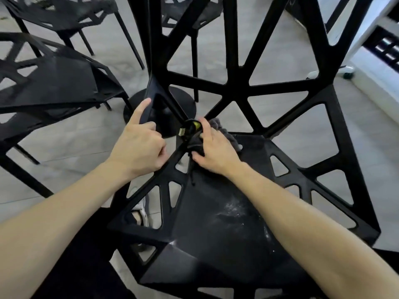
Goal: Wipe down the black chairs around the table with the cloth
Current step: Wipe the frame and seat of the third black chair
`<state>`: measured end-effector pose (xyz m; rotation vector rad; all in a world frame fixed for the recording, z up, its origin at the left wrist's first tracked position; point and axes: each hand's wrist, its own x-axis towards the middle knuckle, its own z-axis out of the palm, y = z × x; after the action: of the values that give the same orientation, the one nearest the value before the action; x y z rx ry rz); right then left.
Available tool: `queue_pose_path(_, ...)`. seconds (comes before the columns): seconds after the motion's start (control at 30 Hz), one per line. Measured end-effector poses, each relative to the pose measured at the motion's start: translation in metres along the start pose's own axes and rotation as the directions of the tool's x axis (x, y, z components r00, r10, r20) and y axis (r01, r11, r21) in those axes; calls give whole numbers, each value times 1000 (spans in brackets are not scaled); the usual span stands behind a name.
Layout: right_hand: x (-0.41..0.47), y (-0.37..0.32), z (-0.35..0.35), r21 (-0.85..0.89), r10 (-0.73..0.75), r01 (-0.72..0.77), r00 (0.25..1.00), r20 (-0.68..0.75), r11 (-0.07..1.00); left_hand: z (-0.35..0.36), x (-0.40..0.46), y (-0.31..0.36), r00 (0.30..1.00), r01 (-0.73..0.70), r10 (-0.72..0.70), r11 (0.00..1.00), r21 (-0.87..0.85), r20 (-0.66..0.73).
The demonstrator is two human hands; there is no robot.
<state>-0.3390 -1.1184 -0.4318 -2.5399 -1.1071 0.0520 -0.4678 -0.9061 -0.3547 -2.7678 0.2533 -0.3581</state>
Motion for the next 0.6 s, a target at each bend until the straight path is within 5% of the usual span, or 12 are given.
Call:
queue_pose_path(0.1,13,13,-8,-374,-204,195,979,14,907,-1,1,1,1000,-3,3,1000,10,7)
queue_pose_path(0.17,5,18,-5,-382,-281,259,960,0,887,-1,0,1,1000,-2,2,1000,18,12)
queue_pose_path(0.33,4,13,18,-210,-192,194,981,29,958,1,0,0,1000,-4,4,1000,2,-13)
queue_pose_path(0.43,-25,60,-2,-319,-173,174,984,33,932,1,0,0,998,5,-6,1000,-27,-56)
queue_pose_path(0.6,-72,103,-32,-459,101,-121,993,-66,880,3,0,-1,997,8,-11,999,-44,-76)
